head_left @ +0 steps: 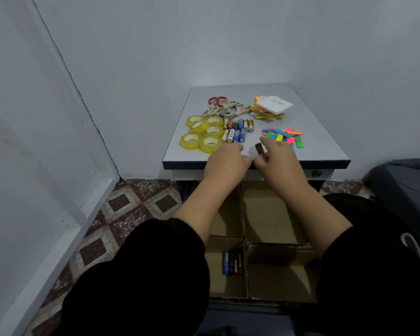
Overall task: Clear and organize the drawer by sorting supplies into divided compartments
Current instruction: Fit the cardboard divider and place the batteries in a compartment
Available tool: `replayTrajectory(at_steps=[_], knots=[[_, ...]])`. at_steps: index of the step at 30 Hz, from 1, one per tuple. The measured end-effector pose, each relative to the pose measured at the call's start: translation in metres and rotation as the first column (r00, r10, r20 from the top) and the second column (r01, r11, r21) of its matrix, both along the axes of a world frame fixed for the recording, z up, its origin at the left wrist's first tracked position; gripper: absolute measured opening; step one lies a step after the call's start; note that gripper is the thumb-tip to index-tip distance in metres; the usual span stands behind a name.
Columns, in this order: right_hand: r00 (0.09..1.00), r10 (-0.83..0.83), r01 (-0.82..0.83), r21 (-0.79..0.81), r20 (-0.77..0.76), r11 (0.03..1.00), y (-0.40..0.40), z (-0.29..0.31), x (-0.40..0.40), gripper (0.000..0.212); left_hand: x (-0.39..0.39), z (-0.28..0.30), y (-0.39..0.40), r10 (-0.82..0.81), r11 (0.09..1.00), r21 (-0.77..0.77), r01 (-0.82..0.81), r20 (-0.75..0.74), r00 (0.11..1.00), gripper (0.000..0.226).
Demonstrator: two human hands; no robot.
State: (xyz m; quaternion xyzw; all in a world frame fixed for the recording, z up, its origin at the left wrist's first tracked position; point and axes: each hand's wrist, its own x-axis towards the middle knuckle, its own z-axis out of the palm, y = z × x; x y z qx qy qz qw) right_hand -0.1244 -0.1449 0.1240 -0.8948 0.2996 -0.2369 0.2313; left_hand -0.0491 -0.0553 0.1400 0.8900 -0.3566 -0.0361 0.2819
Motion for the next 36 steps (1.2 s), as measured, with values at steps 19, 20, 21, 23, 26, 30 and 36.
replayTrajectory(at_steps=[19,20,21,23,26,30,36], knots=[[0.965,-0.112,-0.103,0.733,0.238,0.673,0.057,-0.079,-0.081,0.028,-0.053,-0.121,0.113,-0.080,0.924,0.220,0.314,-0.692,0.718,0.027],[0.962,-0.114,-0.112,0.740,0.248,0.664,0.057,-0.080,-0.082,0.028,-0.054,-0.124,0.111,-0.081,0.922,0.219,0.318,-0.694,0.715,0.027],[0.960,-0.113,-0.122,0.744,0.256,0.656,0.056,-0.080,-0.082,0.028,-0.055,-0.126,0.109,-0.085,0.921,0.219,0.323,-0.695,0.714,0.027],[0.958,-0.102,-0.140,0.748,0.268,0.649,0.056,-0.081,-0.083,0.028,-0.059,-0.128,0.105,-0.102,0.913,0.227,0.339,-0.678,0.728,0.027],[0.960,-0.090,-0.147,0.747,0.267,0.649,0.056,-0.081,-0.082,0.029,-0.065,-0.126,0.101,-0.161,0.875,0.281,0.394,-0.599,0.784,0.019],[0.962,-0.076,-0.148,0.733,0.262,0.664,0.056,-0.081,-0.081,0.030,-0.069,-0.122,0.098,-0.171,0.853,0.309,0.420,-0.596,0.785,0.023],[0.963,-0.076,-0.144,0.733,0.258,0.665,0.056,-0.081,-0.082,0.030,-0.072,-0.119,0.098,-0.219,0.811,0.377,0.447,-0.514,0.829,0.027]])
